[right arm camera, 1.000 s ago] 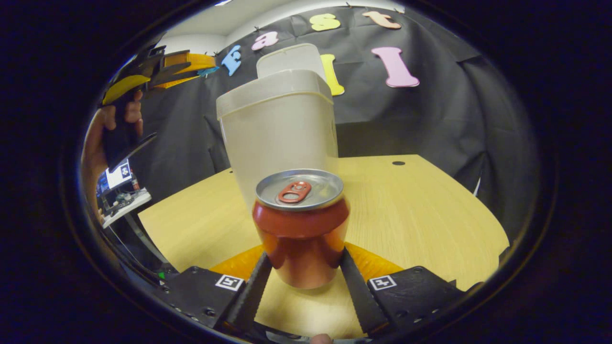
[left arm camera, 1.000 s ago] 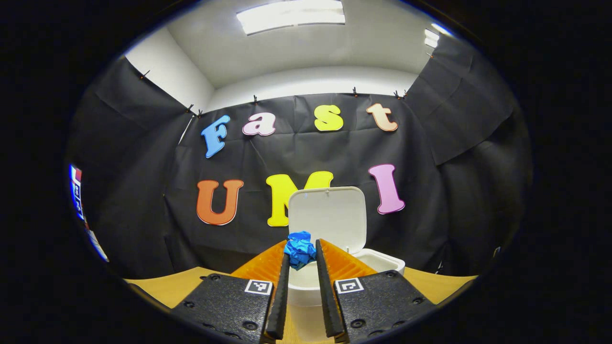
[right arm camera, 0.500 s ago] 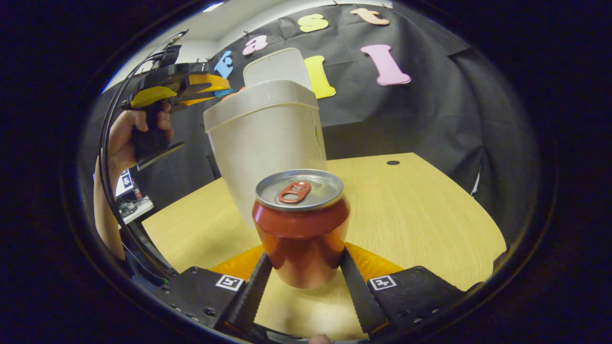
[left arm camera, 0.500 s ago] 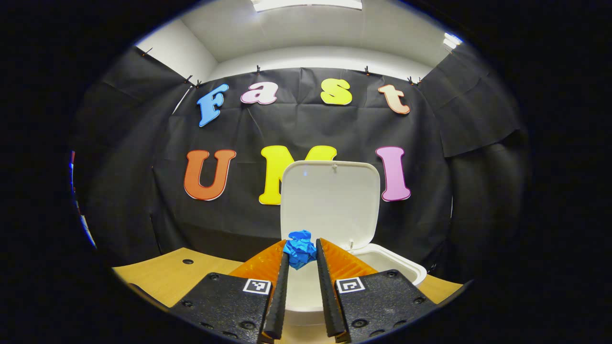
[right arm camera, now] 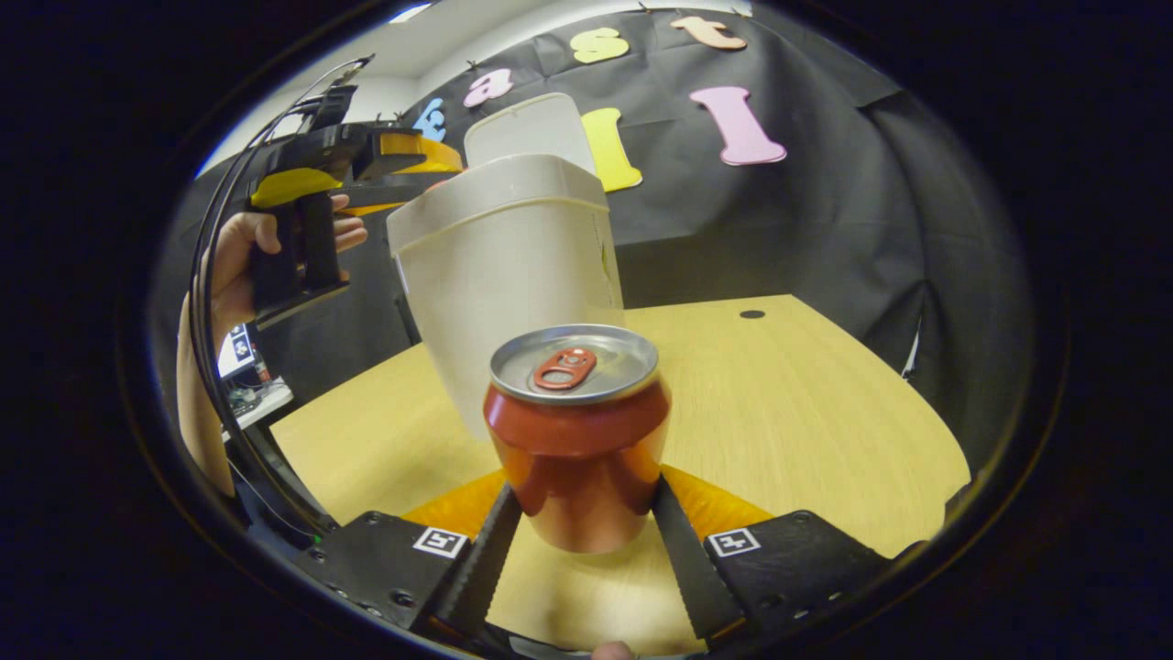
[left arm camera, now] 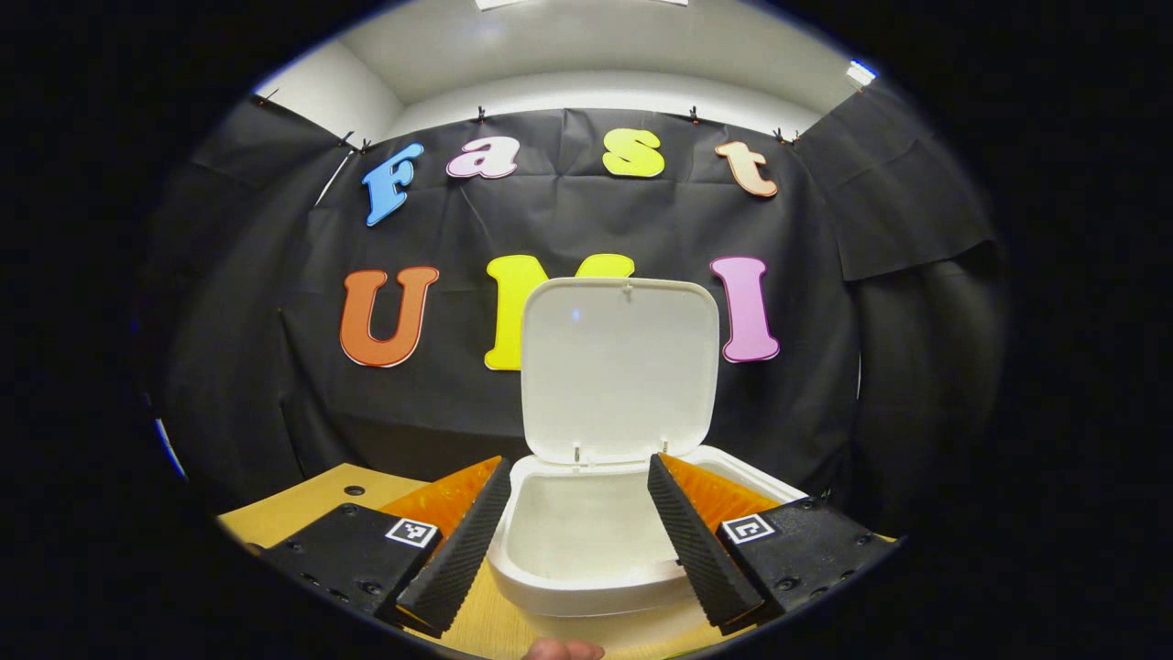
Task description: Press the lid of the desktop garbage bin to open it, pick up the crumpled paper on the desktop and throw it into the bin, then pick up the pop can on the desktop and drop it into the bin, and finally close the garbage bin lid.
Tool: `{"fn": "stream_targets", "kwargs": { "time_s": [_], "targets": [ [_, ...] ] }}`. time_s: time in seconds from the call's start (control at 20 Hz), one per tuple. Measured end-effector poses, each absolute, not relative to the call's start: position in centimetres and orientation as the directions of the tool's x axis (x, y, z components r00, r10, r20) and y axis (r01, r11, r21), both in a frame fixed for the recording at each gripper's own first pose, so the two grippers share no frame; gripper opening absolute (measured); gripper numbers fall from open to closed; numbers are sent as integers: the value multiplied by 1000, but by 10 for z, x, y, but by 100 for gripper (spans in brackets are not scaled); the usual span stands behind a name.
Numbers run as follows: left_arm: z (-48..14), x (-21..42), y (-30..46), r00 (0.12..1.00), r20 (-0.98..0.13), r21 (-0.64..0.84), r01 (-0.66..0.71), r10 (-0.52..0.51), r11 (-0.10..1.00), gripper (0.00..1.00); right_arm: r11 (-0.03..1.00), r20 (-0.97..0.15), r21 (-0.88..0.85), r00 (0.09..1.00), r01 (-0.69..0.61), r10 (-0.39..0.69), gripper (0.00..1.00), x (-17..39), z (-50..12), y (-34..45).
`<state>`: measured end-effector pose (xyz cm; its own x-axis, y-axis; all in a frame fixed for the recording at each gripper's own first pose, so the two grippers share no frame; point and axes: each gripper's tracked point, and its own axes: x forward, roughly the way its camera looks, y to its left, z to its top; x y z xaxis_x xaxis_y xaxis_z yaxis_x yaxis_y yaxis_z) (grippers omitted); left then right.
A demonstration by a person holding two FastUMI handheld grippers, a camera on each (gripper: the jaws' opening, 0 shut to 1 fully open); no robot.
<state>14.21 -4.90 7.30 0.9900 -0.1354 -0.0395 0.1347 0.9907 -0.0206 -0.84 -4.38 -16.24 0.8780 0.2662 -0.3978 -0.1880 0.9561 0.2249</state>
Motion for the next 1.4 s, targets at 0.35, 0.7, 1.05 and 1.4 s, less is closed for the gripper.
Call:
{"fn": "stream_targets", "kwargs": {
  "time_s": [0.35, 0.7, 1.05, 1.4],
  "targets": [
    [79, 128, -39, 989, -27, -24, 143, -144, 989, 96, 966, -371, 179, 896, -188, 243, 80, -6, -141, -47],
    [73, 97, -12, 990, -14, -15, 138, -138, 990, 96, 963, -303, 122, 915, -239, 266, 80, 8, -79, -36],
    [64, 65, 33, 998, 11, 42, 68, -69, 997, 97, 948, -181, 93, 931, -303, 316, 80, 34, 28, -15],
    [40, 36, 42, 997, 5, 75, 80, -80, 994, 96, 944, -123, 27, 936, -329, 330, 80, 74, 94, 16]
  ]
}}
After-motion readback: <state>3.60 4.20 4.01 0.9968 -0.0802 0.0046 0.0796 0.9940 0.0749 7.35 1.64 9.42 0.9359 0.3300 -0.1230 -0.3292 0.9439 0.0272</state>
